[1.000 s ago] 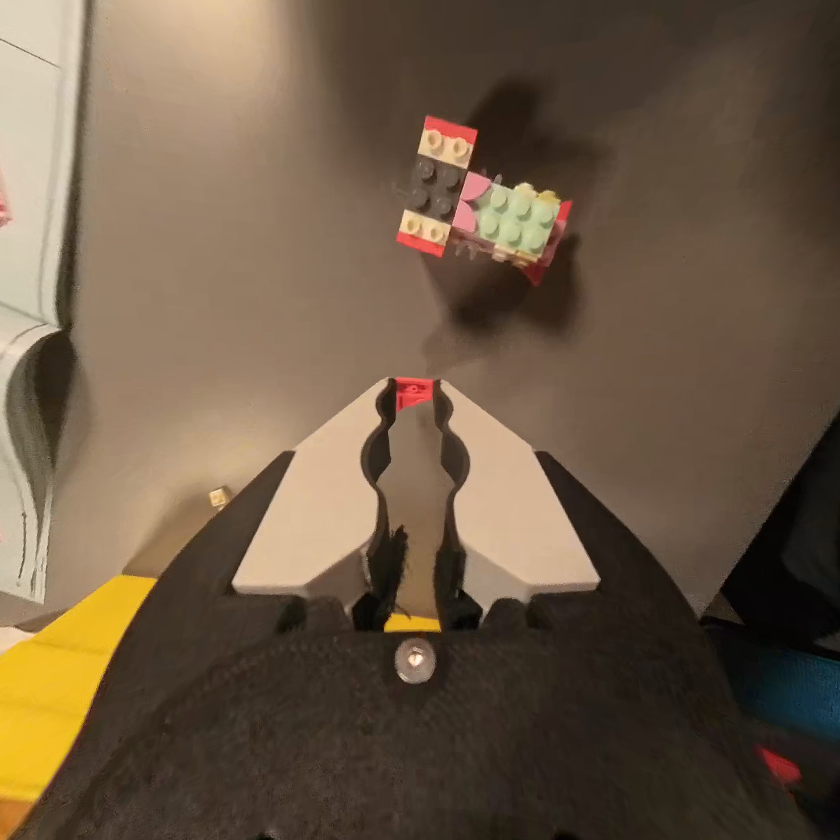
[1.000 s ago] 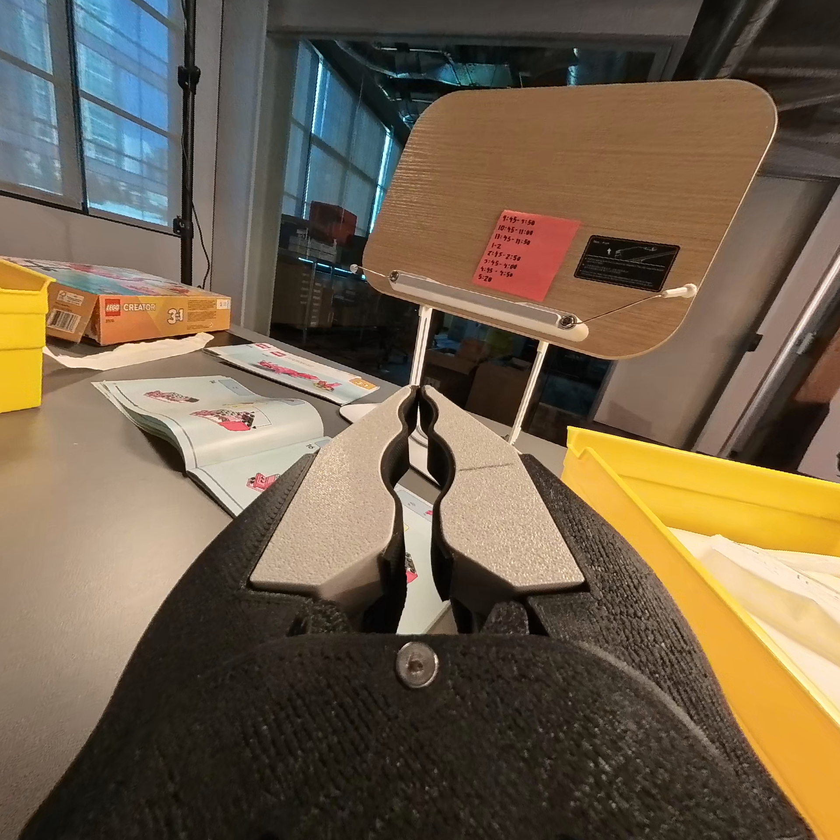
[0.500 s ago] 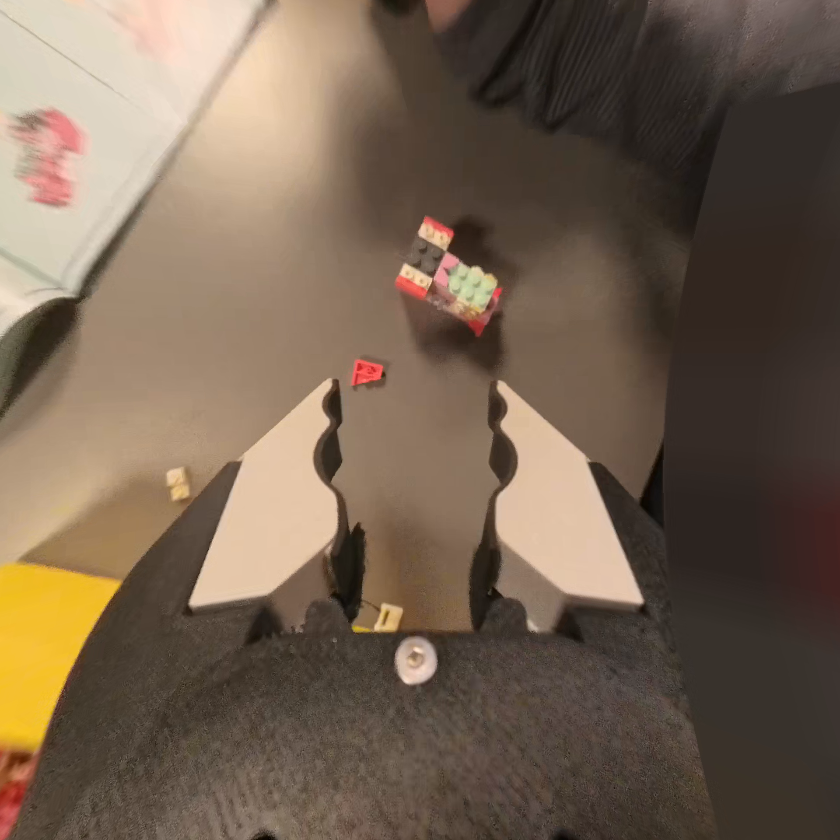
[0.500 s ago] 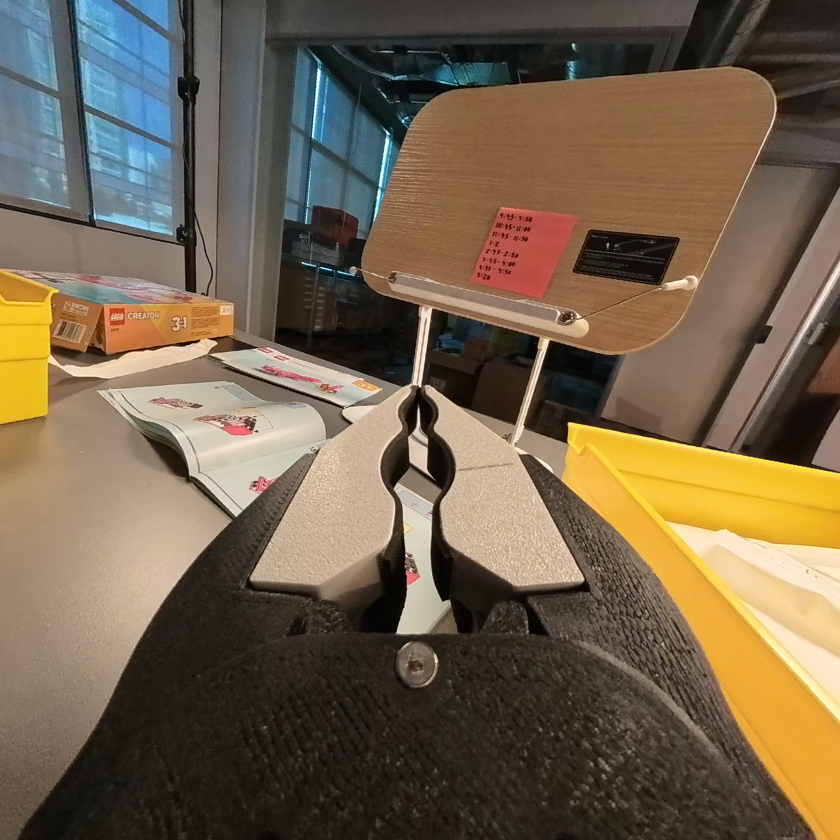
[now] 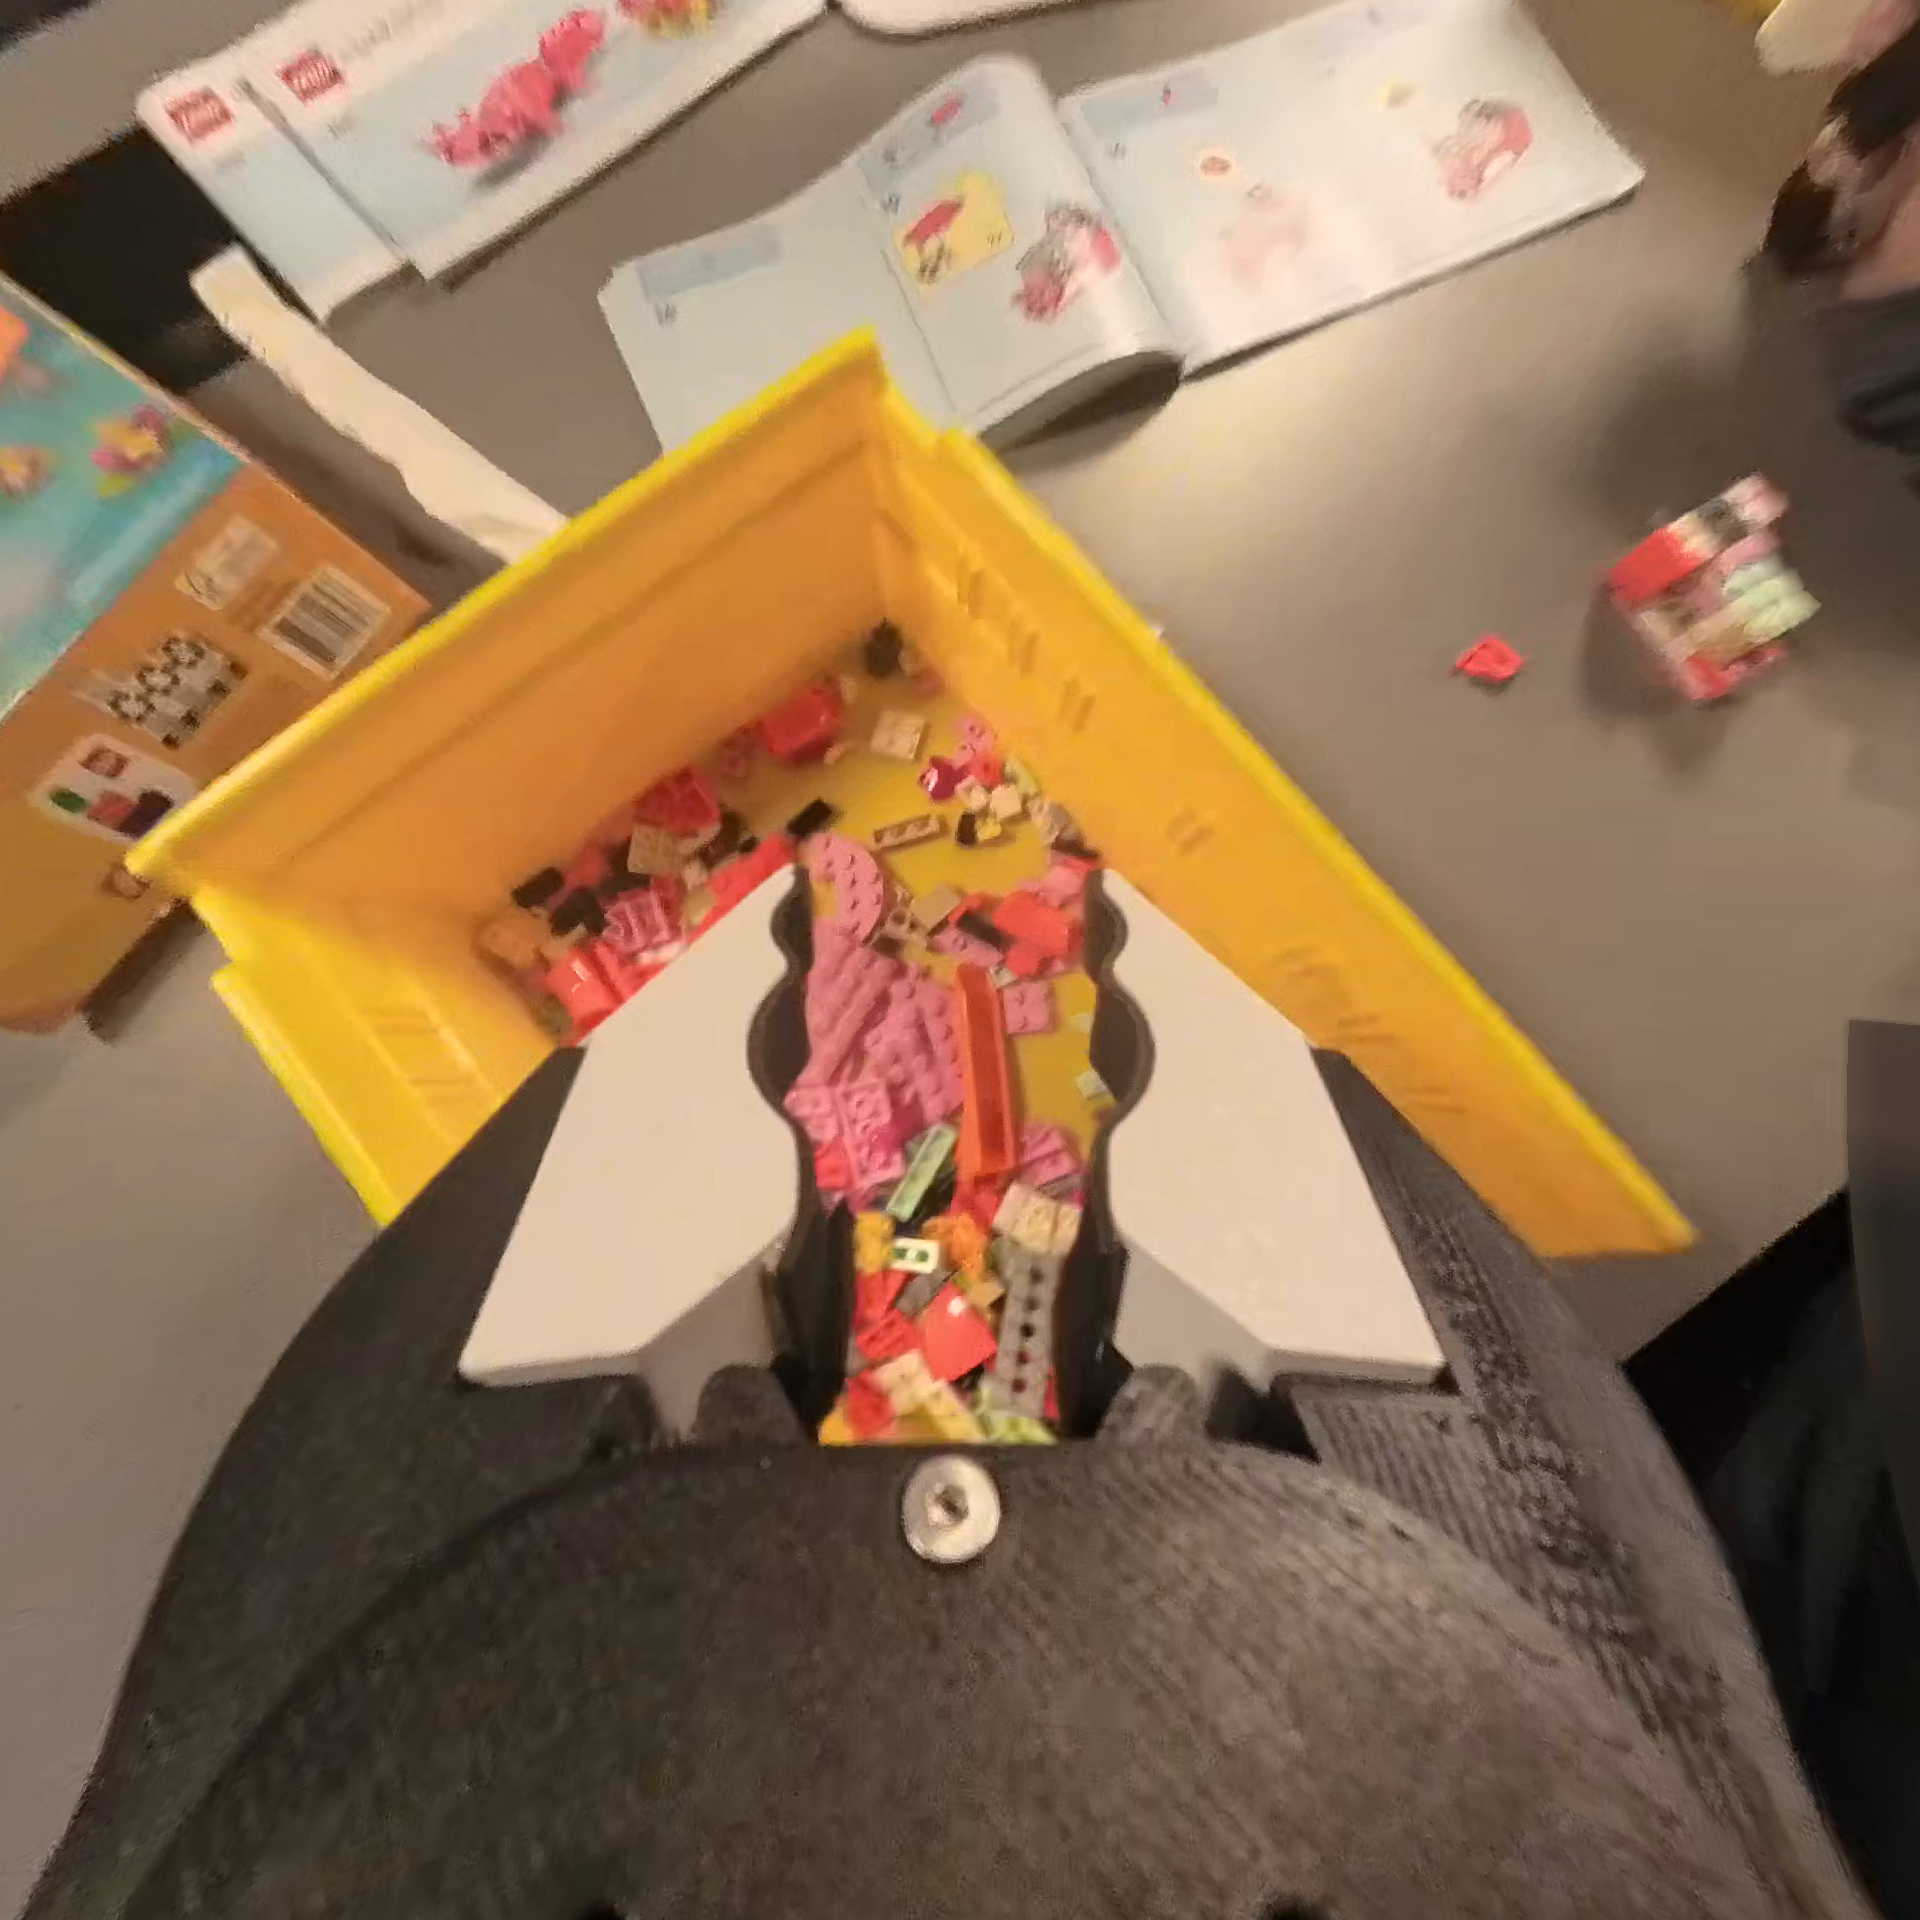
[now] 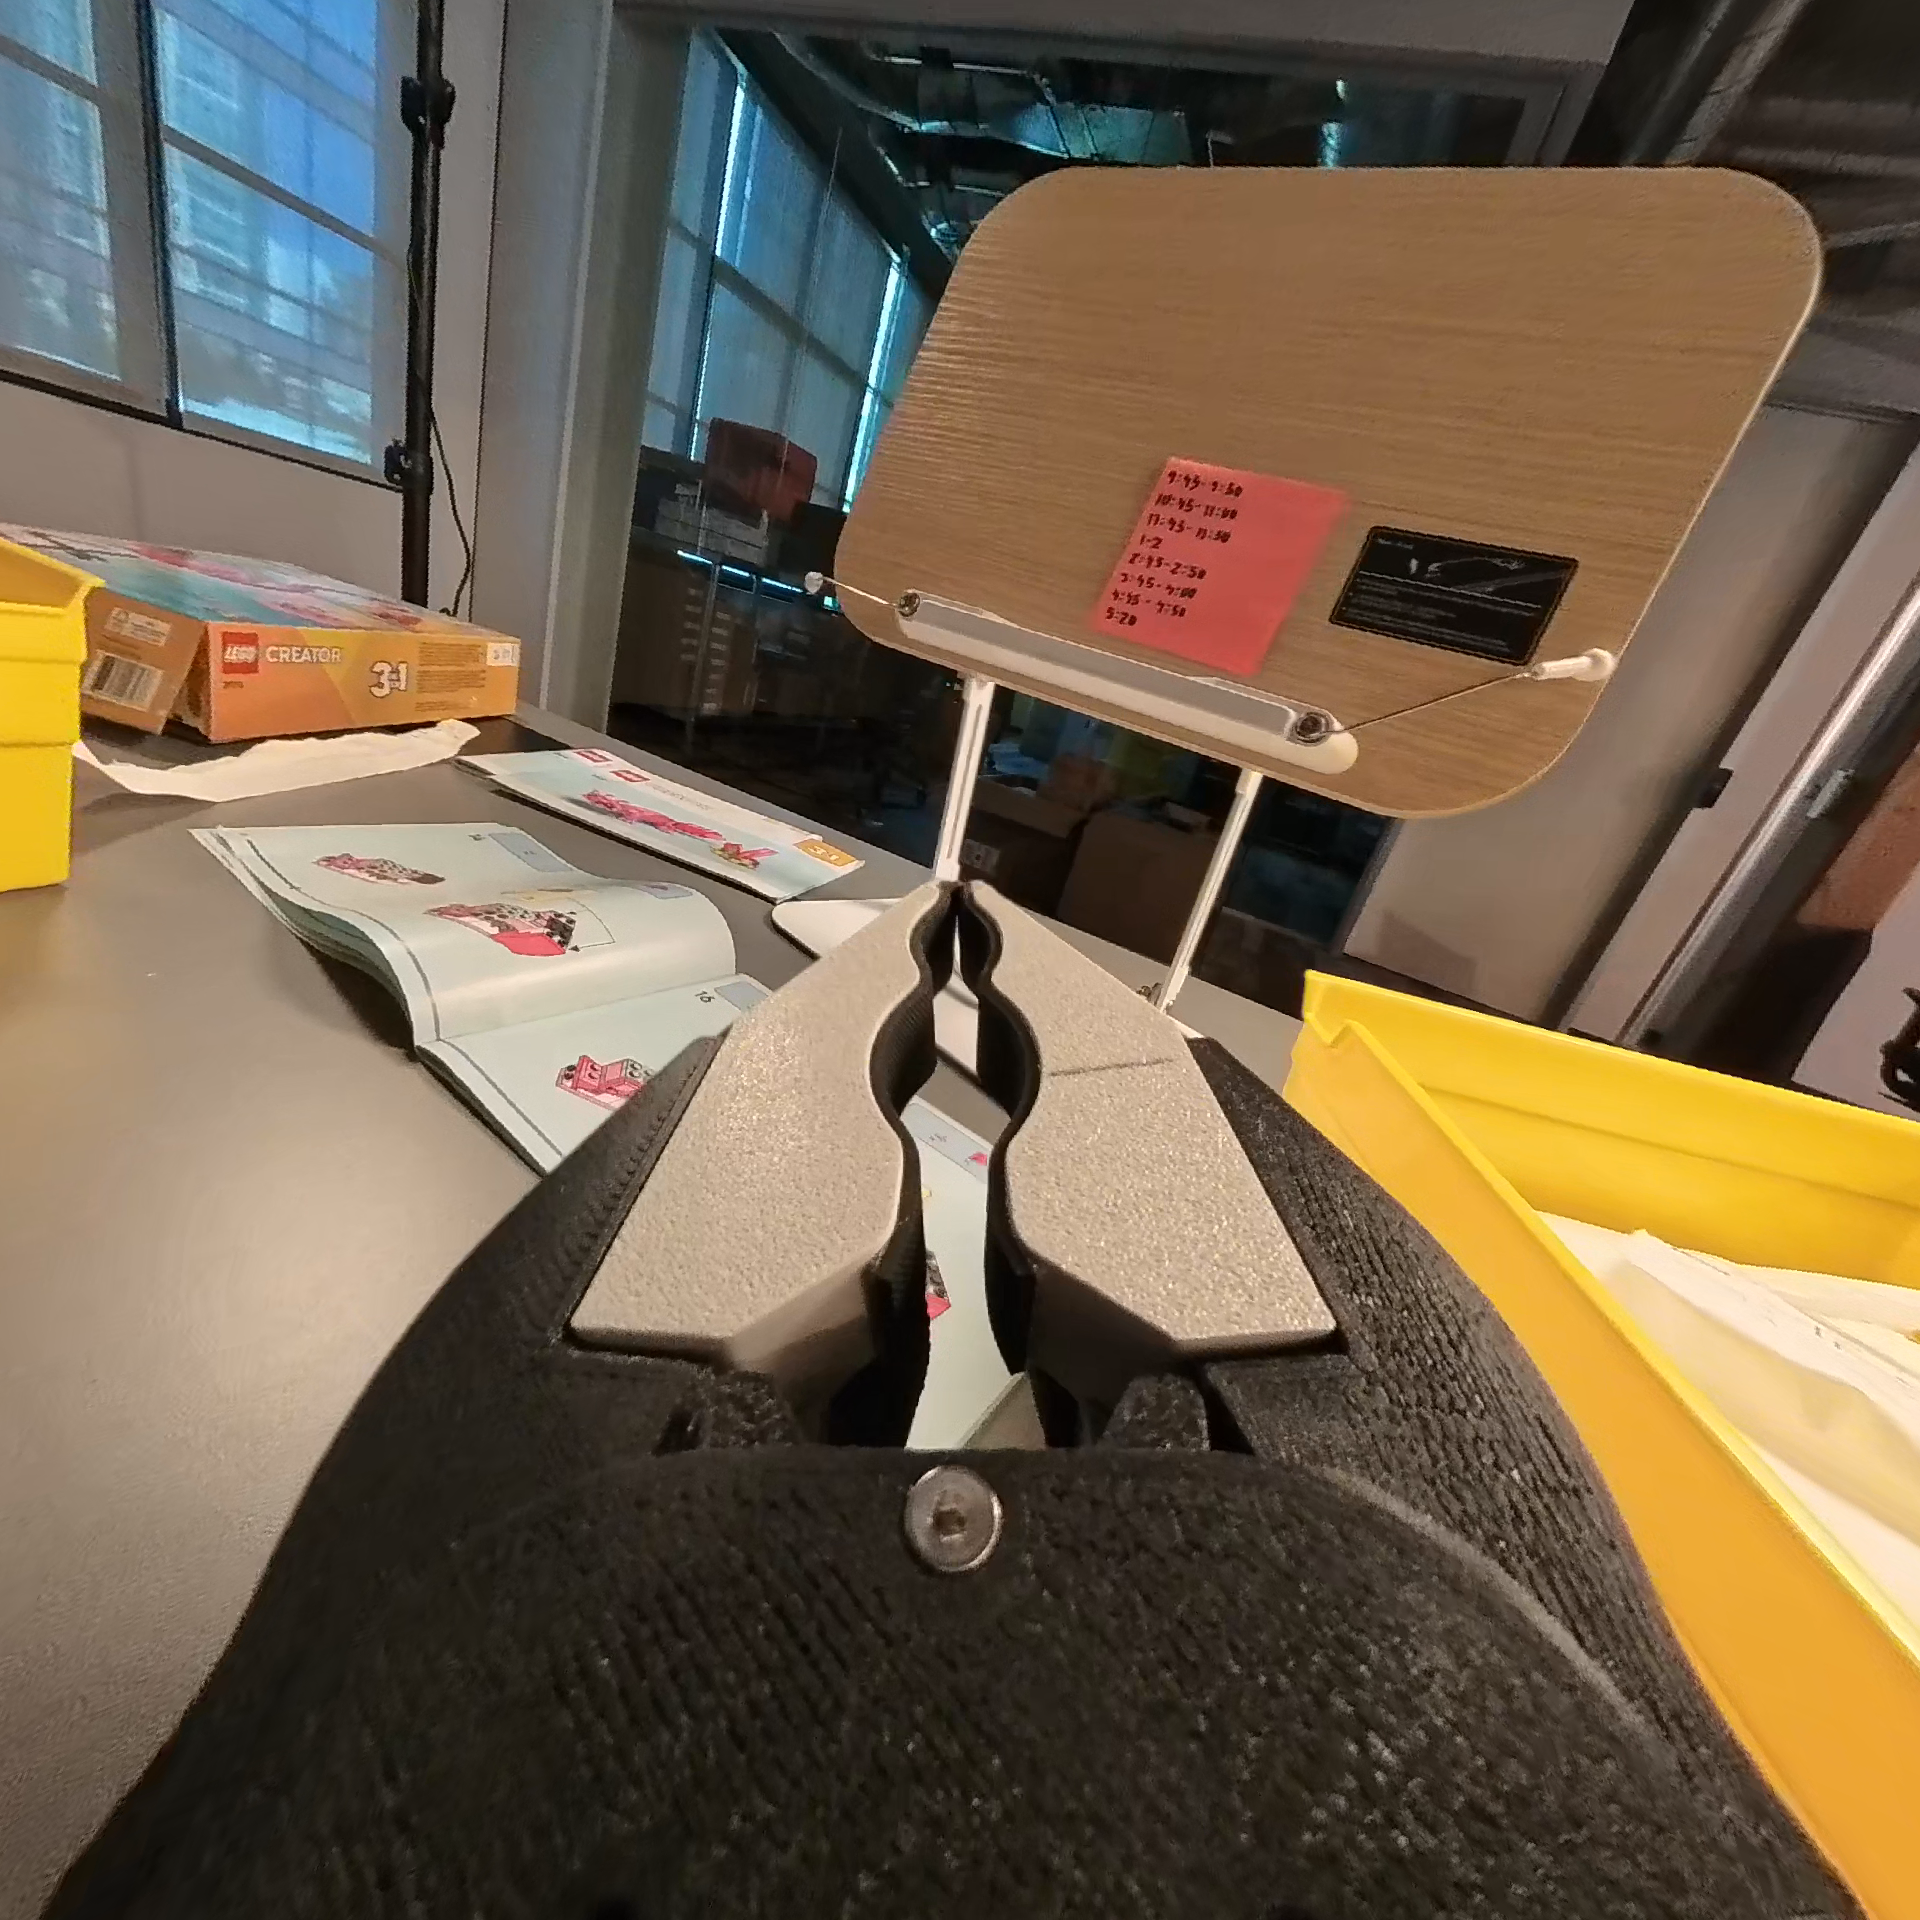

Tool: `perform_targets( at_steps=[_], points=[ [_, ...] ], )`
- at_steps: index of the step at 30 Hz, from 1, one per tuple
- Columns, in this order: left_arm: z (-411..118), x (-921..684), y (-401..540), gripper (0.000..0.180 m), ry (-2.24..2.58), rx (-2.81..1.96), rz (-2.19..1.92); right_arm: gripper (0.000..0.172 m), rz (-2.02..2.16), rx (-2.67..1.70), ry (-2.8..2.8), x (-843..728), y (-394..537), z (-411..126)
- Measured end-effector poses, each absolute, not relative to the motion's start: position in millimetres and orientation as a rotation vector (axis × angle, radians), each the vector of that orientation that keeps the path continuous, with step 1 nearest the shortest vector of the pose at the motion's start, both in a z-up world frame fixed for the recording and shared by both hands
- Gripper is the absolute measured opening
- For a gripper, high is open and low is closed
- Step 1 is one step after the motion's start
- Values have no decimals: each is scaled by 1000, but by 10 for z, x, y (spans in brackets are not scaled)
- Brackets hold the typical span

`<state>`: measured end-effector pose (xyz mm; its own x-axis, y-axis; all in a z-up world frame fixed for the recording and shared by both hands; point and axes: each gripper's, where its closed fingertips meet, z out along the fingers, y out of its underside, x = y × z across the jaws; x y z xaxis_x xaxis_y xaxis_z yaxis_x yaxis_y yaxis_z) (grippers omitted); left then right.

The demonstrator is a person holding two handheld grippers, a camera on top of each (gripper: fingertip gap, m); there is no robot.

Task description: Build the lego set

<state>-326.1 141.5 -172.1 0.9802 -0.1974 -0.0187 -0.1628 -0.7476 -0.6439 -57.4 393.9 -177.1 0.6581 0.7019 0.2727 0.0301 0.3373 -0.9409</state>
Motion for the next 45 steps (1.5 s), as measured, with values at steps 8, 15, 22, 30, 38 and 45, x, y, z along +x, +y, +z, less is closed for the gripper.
perform_targets(
  at_steps=[8,15,22,30,38,45],
  points=[
    [-2291,-3314,1137,42,446,-2671,-67,0,453,-1161,-792,-614,3936,-1803],
    [-2539,-3060,1035,36,632,-2726,-176,0,420,-1161,-816,-642,3932,-1828],
    [-2685,-2964,939,29,746,-2757,-207,0,409,-1166,-819,-646,3940,-1838],
    [-2648,-2740,760,46,859,-2678,-478,0,406,-1165,-824,-652,3938,-1841],
    [-2648,-2832,830,72,912,-2620,-332,0,411,-1164,-822,-650,3935,-1836],
    [-2546,-2844,1190,70,840,-2503,-265,0,417,-1162,-822,-652,3932,-1833]
  ],
)
